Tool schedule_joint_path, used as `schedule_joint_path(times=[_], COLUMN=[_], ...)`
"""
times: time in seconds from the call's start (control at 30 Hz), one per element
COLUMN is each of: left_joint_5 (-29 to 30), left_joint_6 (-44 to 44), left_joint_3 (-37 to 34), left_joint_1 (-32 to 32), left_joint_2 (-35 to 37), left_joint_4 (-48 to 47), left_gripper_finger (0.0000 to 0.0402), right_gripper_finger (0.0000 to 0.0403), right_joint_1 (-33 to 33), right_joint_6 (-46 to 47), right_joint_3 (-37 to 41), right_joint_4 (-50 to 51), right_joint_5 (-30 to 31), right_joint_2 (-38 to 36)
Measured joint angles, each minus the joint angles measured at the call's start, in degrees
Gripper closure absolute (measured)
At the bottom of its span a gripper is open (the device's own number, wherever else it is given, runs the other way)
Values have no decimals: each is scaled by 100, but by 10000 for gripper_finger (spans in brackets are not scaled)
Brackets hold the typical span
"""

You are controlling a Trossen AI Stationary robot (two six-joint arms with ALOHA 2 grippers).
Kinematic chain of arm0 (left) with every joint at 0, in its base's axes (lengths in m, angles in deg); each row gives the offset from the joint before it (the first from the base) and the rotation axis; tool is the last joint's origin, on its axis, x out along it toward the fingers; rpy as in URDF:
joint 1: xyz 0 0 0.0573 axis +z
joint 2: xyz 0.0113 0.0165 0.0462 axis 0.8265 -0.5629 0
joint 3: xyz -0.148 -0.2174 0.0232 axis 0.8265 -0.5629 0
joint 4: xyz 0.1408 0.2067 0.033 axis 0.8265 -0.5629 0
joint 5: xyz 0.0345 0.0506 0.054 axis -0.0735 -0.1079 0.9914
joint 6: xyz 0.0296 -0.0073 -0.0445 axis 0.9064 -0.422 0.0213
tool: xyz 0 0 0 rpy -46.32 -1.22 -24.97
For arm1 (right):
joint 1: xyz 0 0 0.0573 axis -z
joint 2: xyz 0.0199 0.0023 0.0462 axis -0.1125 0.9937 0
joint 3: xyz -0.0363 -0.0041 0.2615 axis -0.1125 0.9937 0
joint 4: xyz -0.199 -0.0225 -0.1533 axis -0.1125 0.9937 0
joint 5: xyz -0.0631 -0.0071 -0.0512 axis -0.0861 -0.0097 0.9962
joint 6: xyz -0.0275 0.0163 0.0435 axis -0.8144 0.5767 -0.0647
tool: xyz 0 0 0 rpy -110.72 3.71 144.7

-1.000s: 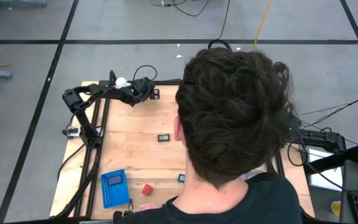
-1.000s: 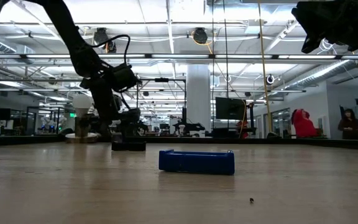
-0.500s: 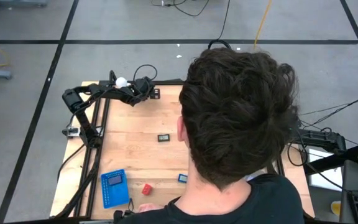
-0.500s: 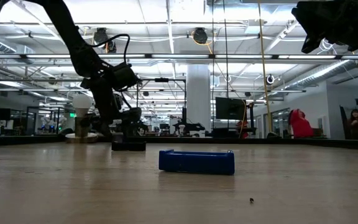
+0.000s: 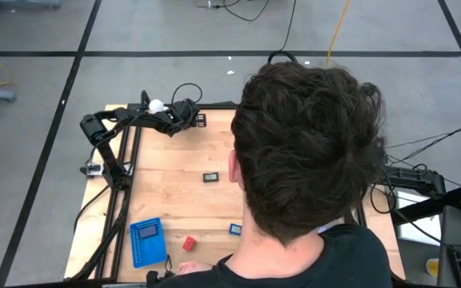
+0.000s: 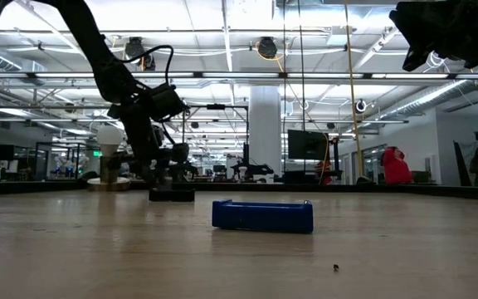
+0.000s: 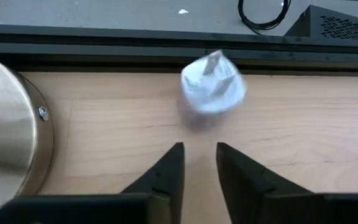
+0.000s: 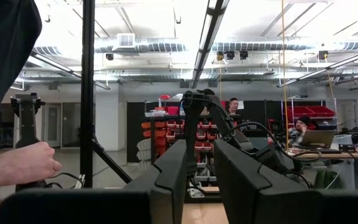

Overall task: Pick & Place Office items
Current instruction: Put the purple charger adapter into the gray bin

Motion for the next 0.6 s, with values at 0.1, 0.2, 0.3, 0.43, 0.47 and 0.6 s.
schedule_joint_path(times=[0.1, 0.2, 0.3, 0.43, 0.47, 0.6], left_joint_5=[-6, -117, -300, -588, -667, -895], left_joint_6=[-2, -9, -11, 39, 100, 335], left_joint_3=[0, 0, 0, -2, -2, -2], left_joint_1=[0, 0, 0, 0, -1, -17], left_joint_2=[0, 0, 0, 1, 13, 29], left_joint_4=[2, 0, -1, 138, 185, 372], left_gripper_finger=[339, 370, 396, 383, 375, 334], right_gripper_finger=[330, 330, 330, 330, 330, 330], right_joint_1=[0, 0, 0, 0, 0, 0], right_joint_6=[1, 1, 1, 0, 0, 1], right_joint_3=[0, 0, 0, 0, 0, -2], right_joint_4=[0, 0, 0, 0, 0, 0], right_joint_5=[-2, -1, -1, -2, -1, 0], right_joint_2=[0, -1, 0, -2, -1, 0])
